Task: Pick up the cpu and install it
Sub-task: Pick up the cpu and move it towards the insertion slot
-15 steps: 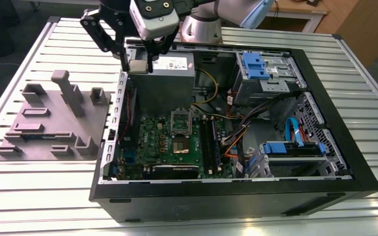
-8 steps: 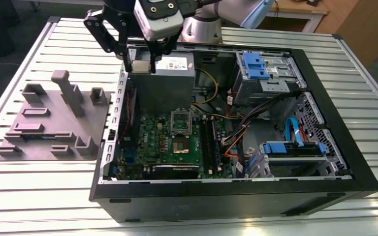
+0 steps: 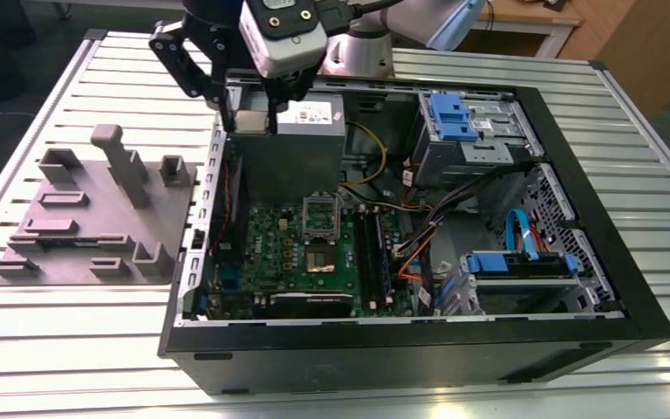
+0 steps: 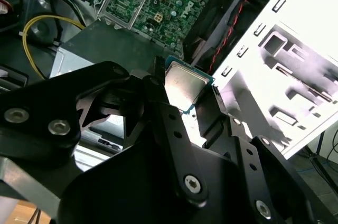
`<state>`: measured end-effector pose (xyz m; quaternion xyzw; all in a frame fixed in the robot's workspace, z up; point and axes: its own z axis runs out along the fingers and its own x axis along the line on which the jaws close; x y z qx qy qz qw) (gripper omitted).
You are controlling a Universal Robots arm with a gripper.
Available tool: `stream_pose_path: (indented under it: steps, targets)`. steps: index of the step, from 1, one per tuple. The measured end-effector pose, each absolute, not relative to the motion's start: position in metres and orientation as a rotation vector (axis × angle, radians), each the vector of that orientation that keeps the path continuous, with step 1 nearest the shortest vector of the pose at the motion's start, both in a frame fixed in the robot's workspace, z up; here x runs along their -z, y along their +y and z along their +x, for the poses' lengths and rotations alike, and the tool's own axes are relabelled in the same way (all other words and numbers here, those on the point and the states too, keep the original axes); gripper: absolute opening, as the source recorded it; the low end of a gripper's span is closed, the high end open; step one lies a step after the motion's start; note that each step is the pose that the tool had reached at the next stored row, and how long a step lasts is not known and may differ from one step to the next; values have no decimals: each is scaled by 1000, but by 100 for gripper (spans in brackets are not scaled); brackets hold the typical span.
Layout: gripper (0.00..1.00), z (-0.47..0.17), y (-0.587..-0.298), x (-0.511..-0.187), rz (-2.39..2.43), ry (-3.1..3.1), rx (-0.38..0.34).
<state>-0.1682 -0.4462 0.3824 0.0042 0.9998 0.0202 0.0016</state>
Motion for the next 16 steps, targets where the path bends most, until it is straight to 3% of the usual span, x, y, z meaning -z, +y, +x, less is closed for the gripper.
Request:
stream_pose_path:
  steps: [16]
  targets:
    - [47, -152, -446, -382, 13, 3138, -63]
